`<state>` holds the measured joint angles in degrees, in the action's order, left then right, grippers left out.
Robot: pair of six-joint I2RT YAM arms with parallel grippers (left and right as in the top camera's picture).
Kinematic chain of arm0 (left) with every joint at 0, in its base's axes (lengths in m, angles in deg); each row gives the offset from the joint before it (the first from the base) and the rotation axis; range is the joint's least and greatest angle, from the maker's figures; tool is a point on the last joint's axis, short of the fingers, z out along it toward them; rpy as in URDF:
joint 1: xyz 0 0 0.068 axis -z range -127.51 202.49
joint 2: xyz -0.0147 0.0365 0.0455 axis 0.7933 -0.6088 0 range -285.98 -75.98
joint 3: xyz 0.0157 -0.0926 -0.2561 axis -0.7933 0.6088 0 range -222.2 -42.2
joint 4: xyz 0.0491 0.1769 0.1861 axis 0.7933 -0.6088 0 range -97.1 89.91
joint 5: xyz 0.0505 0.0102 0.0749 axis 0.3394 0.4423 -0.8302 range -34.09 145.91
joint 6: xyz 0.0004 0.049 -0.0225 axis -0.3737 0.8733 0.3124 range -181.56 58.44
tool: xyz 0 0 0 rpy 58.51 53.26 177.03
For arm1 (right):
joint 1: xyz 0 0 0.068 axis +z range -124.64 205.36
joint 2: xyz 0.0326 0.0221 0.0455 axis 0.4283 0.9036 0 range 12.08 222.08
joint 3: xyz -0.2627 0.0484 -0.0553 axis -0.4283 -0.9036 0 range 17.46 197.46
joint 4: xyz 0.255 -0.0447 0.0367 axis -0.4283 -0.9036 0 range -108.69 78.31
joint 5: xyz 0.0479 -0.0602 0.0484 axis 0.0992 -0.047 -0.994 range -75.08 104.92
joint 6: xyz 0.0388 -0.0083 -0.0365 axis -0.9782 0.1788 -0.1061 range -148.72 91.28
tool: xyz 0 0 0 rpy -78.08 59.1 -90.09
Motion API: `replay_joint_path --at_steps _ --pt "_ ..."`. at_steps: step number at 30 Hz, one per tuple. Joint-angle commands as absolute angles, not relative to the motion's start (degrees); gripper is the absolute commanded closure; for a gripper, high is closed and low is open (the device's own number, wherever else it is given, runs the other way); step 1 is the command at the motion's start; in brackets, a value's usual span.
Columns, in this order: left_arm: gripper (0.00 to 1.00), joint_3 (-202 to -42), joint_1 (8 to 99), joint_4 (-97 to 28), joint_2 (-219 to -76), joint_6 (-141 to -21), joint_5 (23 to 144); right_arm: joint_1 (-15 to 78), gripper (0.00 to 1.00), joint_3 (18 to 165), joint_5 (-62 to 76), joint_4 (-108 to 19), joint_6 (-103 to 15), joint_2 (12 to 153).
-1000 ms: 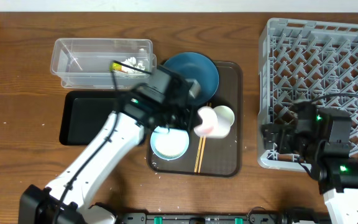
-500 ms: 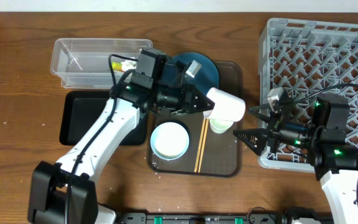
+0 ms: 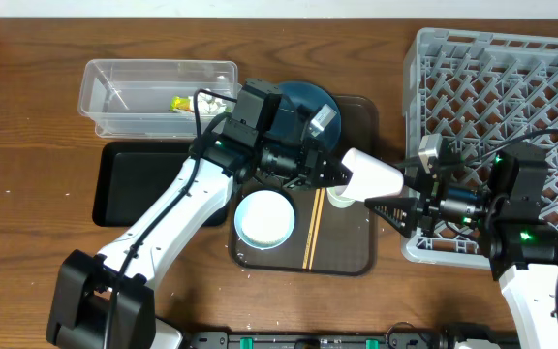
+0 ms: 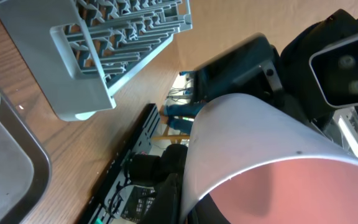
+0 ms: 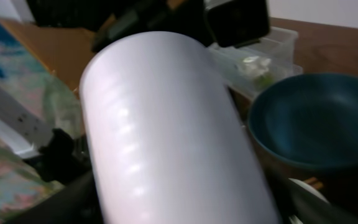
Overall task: Sort waste into correct bins and load items into the dishwasher rack
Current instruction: 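Lift the pink cup with the left gripper and pass it to the right gripper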
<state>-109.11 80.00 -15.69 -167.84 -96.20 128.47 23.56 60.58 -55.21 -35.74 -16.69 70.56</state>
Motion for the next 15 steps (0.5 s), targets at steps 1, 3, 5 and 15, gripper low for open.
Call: replay_joint_path --at_steps 1,3,5,15 --pt "0.94 -109.4 80.2 -14.8 -167.9 -98.2 129.8 24.3 0.41 61.5 -58.1 -35.6 -16.4 70.6" --pt "0.94 -109.4 80.2 -14.7 -167.9 -98.4 129.8 24.3 0.51 61.5 -58.2 -35.6 -16.4 70.6" --pt "0.92 -109.4 80.2 -14.7 -167.9 -98.3 129.8 24.3 0.55 61.5 -58.2 -35.6 -16.4 70.6" --pt "0.38 -109.4 80.0 -20.5 -167.9 -91.8 116.2 24.2 0.63 61.6 -52.2 -35.7 -20.2 70.6"
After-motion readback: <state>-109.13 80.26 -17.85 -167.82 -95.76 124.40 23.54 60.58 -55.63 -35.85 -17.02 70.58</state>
